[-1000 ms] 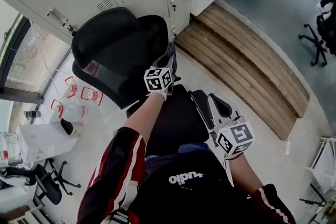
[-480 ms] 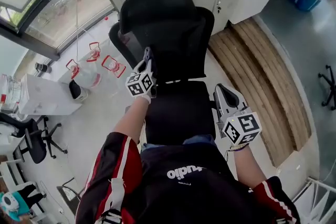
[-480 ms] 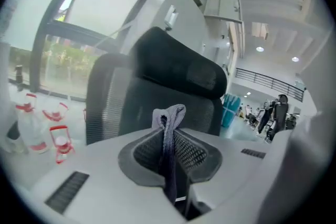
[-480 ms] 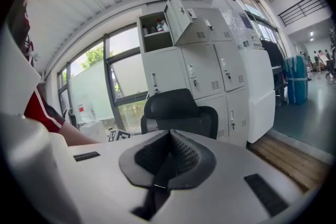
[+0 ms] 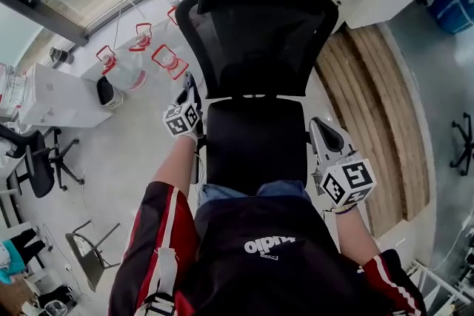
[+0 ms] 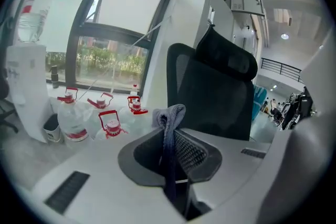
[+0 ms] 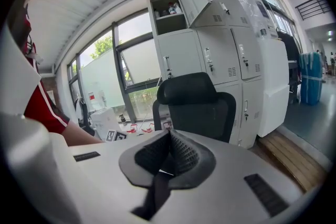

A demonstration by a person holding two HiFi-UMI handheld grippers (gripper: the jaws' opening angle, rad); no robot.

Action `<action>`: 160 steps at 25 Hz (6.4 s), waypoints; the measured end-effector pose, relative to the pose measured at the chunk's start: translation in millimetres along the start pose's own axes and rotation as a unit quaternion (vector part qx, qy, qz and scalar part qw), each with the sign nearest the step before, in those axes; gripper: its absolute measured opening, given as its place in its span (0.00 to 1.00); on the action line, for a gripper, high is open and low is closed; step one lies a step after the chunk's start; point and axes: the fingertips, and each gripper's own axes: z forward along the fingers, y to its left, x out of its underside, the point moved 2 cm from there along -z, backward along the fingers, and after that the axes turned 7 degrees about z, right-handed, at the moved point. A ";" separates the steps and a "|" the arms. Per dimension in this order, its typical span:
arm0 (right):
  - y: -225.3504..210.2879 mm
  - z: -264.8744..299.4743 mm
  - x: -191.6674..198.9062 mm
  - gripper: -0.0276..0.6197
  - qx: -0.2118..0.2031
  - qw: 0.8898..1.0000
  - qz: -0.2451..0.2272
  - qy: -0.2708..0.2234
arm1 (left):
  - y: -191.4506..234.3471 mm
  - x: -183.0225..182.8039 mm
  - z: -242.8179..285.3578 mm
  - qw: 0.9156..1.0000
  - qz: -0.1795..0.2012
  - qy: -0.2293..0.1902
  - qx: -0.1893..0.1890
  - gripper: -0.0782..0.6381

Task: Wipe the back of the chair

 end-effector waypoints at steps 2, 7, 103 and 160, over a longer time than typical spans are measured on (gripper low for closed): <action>2.4 2.9 10.8 0.07 0.002 1.000 -0.001 0.014 | 2.0 13.6 8.3 1.000 0.005 0.009 0.006 0.19; -0.7 12.4 30.3 0.07 0.006 0.999 0.002 0.035 | 1.3 37.0 37.0 1.000 0.006 0.029 0.011 0.19; 92.6 -23.2 -47.3 0.07 -0.121 0.990 0.022 -0.063 | -188.1 -187.7 -303.9 0.969 0.054 -0.169 0.171 0.19; 255.8 -611.4 204.0 0.06 -0.074 0.991 -0.045 -0.105 | -391.4 83.9 -845.1 0.953 0.060 -0.194 0.226 0.19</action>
